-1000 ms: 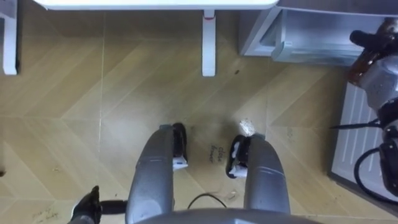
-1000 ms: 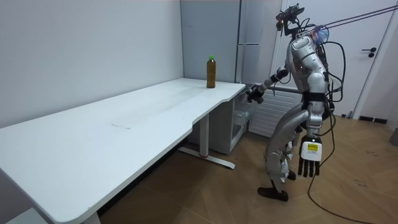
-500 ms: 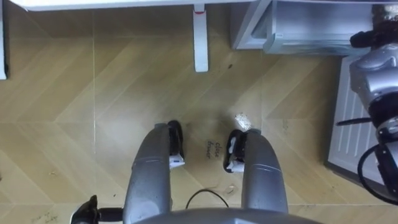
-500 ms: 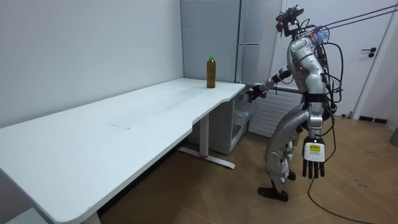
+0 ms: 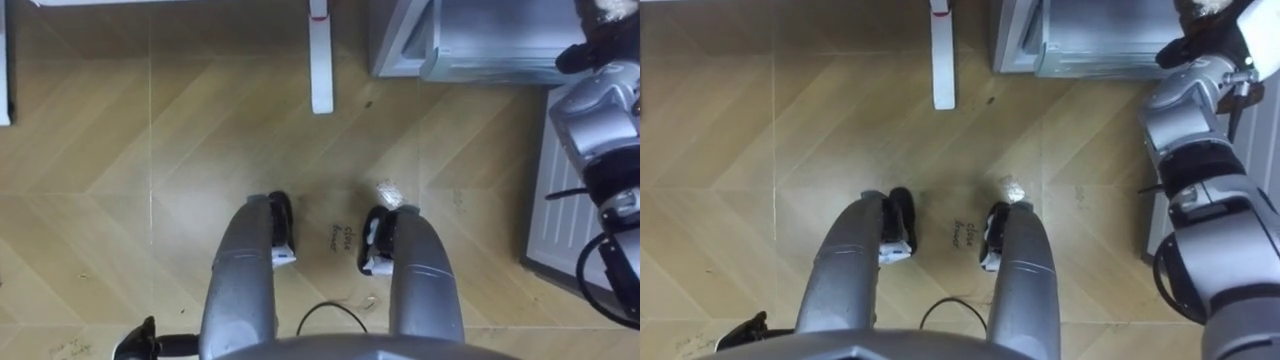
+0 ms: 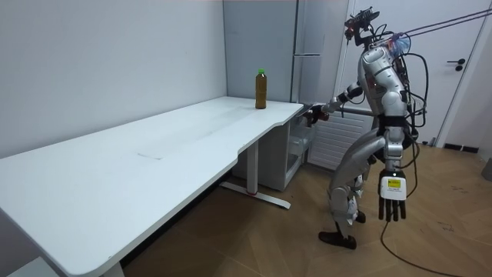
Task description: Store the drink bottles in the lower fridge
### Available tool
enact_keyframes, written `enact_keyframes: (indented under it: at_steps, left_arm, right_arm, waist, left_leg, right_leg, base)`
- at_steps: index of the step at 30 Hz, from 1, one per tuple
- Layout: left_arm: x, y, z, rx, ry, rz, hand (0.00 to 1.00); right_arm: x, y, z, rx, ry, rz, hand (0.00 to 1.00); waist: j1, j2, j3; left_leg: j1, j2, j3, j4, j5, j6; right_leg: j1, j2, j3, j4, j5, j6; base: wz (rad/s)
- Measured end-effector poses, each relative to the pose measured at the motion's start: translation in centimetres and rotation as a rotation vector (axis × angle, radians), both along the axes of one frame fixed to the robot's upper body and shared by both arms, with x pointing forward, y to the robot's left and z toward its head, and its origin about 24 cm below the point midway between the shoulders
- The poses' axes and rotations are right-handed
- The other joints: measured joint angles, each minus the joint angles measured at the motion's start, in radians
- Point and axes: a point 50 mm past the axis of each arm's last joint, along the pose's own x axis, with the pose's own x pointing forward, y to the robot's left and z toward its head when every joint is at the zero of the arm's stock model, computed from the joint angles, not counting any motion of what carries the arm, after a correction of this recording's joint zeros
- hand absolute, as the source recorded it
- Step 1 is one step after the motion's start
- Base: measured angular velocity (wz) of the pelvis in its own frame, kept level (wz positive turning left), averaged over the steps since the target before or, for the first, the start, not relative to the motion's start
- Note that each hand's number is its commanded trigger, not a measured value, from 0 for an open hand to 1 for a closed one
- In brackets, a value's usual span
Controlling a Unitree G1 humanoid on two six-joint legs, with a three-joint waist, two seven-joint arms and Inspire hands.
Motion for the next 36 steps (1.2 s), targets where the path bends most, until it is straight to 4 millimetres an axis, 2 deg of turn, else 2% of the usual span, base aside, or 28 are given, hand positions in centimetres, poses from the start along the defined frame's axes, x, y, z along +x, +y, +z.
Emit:
enact_keyframes:
  at_steps: [8, 9, 10, 11, 14, 17, 20, 22, 23, 26, 28, 30, 36]
  left_arm:
    - [0.1, 0.2, 0.1, 0.045, -0.006, 0.013, 0.00]
    - [0.1, 0.1, 0.1, 0.048, -0.005, 0.014, 0.00]
    - [0.0, 0.1, 0.1, 0.049, -0.002, 0.015, 0.00]
    - [0.0, 0.1, 0.1, 0.049, -0.002, 0.015, 0.00]
    - [0.1, 0.1, 0.1, 0.048, -0.001, 0.015, 0.00]
    - [0.3, 0.0, 0.0, 0.043, -0.005, 0.016, 0.00]
    - [0.3, 0.1, 0.0, 0.038, -0.009, 0.036, 0.00]
    - [0.3, 0.0, 0.0, 0.037, -0.007, 0.034, 0.00]
    - [0.3, 0.0, 0.0, 0.036, -0.007, 0.033, 0.00]
    - [0.4, -0.1, 0.1, 0.033, -0.010, 0.028, 0.00]
    - [0.5, -0.1, 0.1, 0.030, -0.014, 0.026, 0.00]
    - [0.9, -0.3, 0.1, 0.021, -0.020, 0.023, 0.00]
    - [1.9, -1.1, 0.3, -0.008, -0.049, 0.001, 0.00]
  right_arm:
    - [-0.5, 0.5, -0.1, -0.008, -0.039, 0.006, 0.00]
    - [-0.5, 0.5, -0.1, -0.009, -0.040, 0.004, 0.08]
    - [-0.6, 0.5, -0.1, -0.009, -0.042, 0.001, 0.68]
    - [-0.6, 0.5, -0.1, -0.007, -0.042, 0.000, 1.00]
    - [-0.6, 0.5, -0.3, 0.043, -0.048, -0.014, 1.00]
    - [-0.7, 0.7, -0.7, 0.224, -0.096, -0.054, 1.00]
    - [-0.6, 1.0, -1.3, 0.509, -0.149, -0.102, 1.00]
    - [-0.6, 1.0, -2.0, 0.807, -0.198, -0.159, 1.00]
    - [-0.6, 0.9, -2.3, 0.966, -0.237, -0.191, 1.00]
    - [-0.7, -0.1, -2.7, 1.268, -0.363, -0.252, 1.00]
    - [-0.7, -0.4, -2.8, 1.392, -0.435, -0.276, 1.00]
    - [-0.7, -0.7, -2.9, 1.481, -0.498, -0.291, 0.00]
    - [-0.9, -1.6, -3.2, 1.597, -0.593, -0.311, 0.00]
  waist:
    - [0.002, 0.003, -0.0017]
    - [0.003, 0.004, -0.0021]
    - [0.003, 0.005, -0.0030]
    - [0.004, 0.005, -0.0031]
    - [0.009, 0.006, -0.0031]
    - [0.023, 0.006, -0.0032]
    - [0.025, 0.007, -0.0037]
    - [0.017, 0.009, -0.0047]
    - [0.017, 0.015, -0.0076]
    - [0.021, 0.020, -0.0084]
    - [0.025, 0.025, -0.0099]
    - [0.026, 0.027, -0.0094]
    - [0.028, 0.026, -0.0092]
  left_leg:
    - [-0.016, -0.001, -0.005, 0.010, 0.001, 0.001]
    - [-0.018, -0.001, -0.006, 0.011, 0.001, 0.001]
    - [-0.022, -0.001, -0.008, 0.013, 0.001, 0.001]
    - [-0.023, -0.001, -0.009, 0.014, 0.001, 0.001]
    - [-0.023, -0.001, -0.010, 0.018, 0.001, 0.001]
    - [-0.021, -0.003, -0.011, 0.017, 0.002, 0.002]
    - [-0.017, -0.006, -0.017, 0.017, 0.006, 0.008]
    - [-0.011, -0.017, -0.033, 0.014, 0.009, 0.011]
    - [-0.010, -0.018, -0.042, 0.015, 0.010, 0.012]
    - [-0.003, -0.020, -0.045, 0.017, 0.009, 0.017]
    - [-0.001, -0.020, -0.050, 0.013, 0.009, 0.017]
    - [-0.001, -0.023, -0.050, 0.010, 0.008, 0.016]
    - [-0.004, -0.036, -0.043, 0.000, 0.012, 0.022]
  right_leg:
    - [-0.009, -0.004, -0.006, 0.006, 0.000, 0.001]
    - [-0.010, -0.004, -0.007, 0.007, 0.000, 0.001]
    - [-0.012, -0.004, -0.009, 0.008, 0.000, 0.001]
    - [-0.013, -0.004, -0.010, 0.008, 0.000, 0.001]
    - [-0.012, -0.004, -0.009, 0.014, -0.001, 0.001]
    - [-0.011, -0.006, -0.009, 0.016, -0.002, 0.002]
    - [0.003, -0.013, -0.020, 0.015, -0.004, 0.003]
    - [0.021, -0.019, -0.030, 0.011, -0.009, 0.012]
    - [0.033, -0.020, -0.039, 0.001, -0.010, 0.014]
    - [0.050, -0.022, -0.044, -0.007, -0.009, 0.024]
    - [0.058, -0.020, -0.048, -0.019, -0.009, 0.036]
    - [0.058, -0.022, -0.048, -0.021, -0.009, 0.040]
    - [0.043, -0.032, -0.038, -0.014, -0.011, 0.039]
  base:
    - [0.01]
    - [0.04]
    - [0.00]
    - [0.00]
    - [0.01]
    - [0.03]
    - [0.14]
    - [0.22]
    - [0.15]
    - [0.07]
    - [0.00]
    - [0.00]
    - [0.01]
